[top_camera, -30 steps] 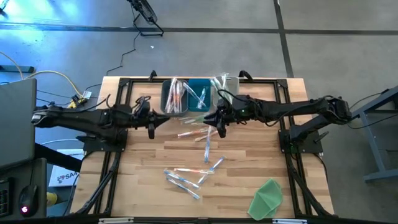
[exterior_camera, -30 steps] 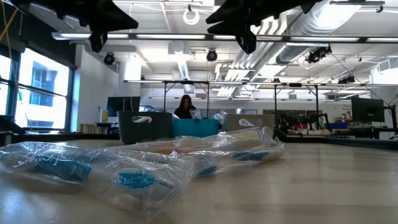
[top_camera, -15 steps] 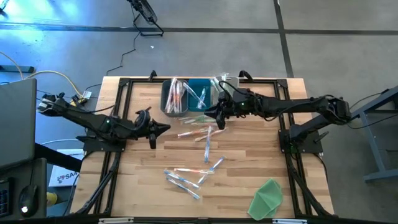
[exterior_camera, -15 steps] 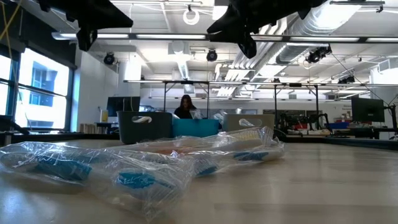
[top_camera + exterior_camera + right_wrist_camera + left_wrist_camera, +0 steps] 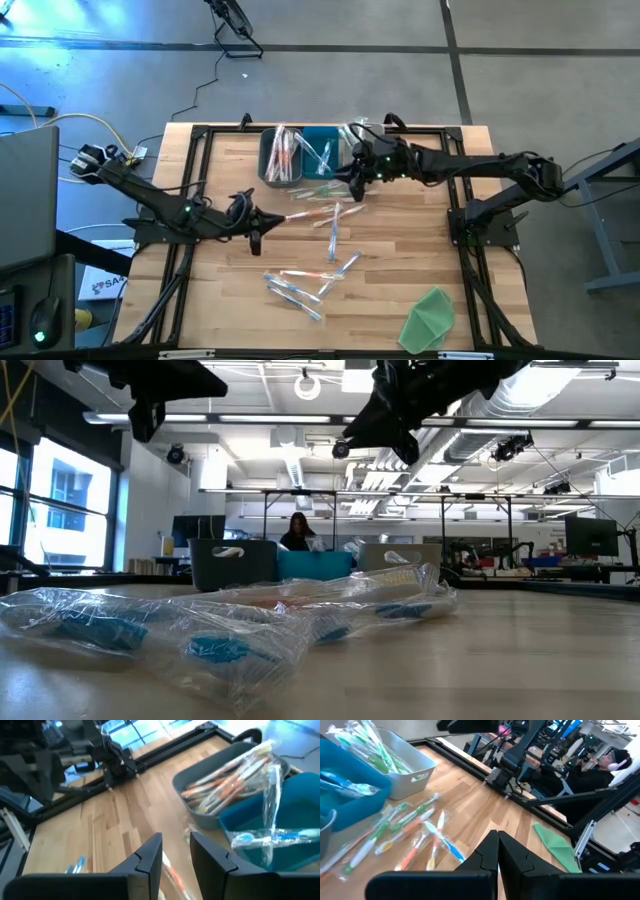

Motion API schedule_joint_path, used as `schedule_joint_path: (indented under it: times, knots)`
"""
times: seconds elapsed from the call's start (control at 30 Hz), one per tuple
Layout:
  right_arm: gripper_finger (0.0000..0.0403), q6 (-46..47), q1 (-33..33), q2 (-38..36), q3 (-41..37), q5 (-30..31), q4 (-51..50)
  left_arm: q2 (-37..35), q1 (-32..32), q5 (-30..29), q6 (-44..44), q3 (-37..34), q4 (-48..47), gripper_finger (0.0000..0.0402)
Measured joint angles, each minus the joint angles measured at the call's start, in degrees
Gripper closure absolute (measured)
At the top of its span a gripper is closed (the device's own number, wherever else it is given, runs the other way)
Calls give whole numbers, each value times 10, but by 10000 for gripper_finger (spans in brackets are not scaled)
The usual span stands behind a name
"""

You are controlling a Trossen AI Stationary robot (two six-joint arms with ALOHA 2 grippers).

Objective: Pick & Place Toothbrushes
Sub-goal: Put the blue toothbrush into the blue bin

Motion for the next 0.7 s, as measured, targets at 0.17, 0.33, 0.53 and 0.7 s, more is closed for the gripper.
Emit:
schedule_joint_path:
  times: [0.17,0.33,0.53,0.7]
  knots:
    - [310,-3,-20,0,0,-34,-22,17,-14,-19,2,36,-24,402]
    - [310,-19,-45,-1,0,-31,-47,28,-13,-20,1,74,-102,402]
    - [310,-36,-81,-19,1,-30,-100,53,-12,9,-26,120,-198,402]
    - [310,-35,-104,-24,1,-30,-117,92,-12,36,-57,167,-290,402]
